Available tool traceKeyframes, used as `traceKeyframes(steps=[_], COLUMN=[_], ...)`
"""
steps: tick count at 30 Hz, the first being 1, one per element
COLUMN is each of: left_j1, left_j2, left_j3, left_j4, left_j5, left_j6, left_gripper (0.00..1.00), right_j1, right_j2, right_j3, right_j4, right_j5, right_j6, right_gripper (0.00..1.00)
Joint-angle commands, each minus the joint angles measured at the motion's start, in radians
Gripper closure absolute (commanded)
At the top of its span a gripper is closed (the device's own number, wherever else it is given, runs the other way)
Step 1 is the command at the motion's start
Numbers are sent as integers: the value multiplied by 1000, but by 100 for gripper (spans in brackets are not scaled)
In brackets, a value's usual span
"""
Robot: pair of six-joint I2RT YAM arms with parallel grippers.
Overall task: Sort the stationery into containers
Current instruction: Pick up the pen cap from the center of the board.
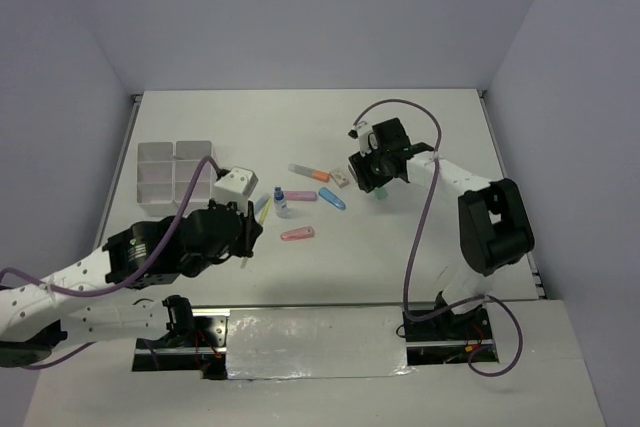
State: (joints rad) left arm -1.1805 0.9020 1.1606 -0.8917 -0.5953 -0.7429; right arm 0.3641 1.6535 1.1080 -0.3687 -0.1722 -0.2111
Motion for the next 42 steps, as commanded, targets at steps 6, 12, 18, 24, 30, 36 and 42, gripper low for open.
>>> traceKeyframes(steps=[6, 12, 18, 24, 30, 36, 42], left_j1=[5, 7, 7, 5, 7, 7, 7], left_j2=[-136, -189, -230, -215, -213, -219, -222], left_j3=[-160, -199, -213, -210, -207, -210, -211], left_j4=[194, 276, 267, 263, 255, 254, 252], left_j5=[74, 104, 95, 95, 88, 88, 92], left_j6=[195, 217, 206, 203, 206, 204, 203], left_gripper=[100, 100, 100, 100, 100, 100, 100], right_j1=[45, 49, 49, 49, 49, 50, 47], right_j2=[138, 201, 236, 290, 301, 240, 197], right_j3=[147, 174, 204, 236, 217, 148, 109], right_j4=[-58, -65, -88, -102, -88, -44, -7], right_j5=[51, 76, 65, 46, 62, 46, 34], right_j6=[-117, -154, -159, -157, -143, -117, -105], right_gripper=[46, 47, 47, 48, 51, 53, 47])
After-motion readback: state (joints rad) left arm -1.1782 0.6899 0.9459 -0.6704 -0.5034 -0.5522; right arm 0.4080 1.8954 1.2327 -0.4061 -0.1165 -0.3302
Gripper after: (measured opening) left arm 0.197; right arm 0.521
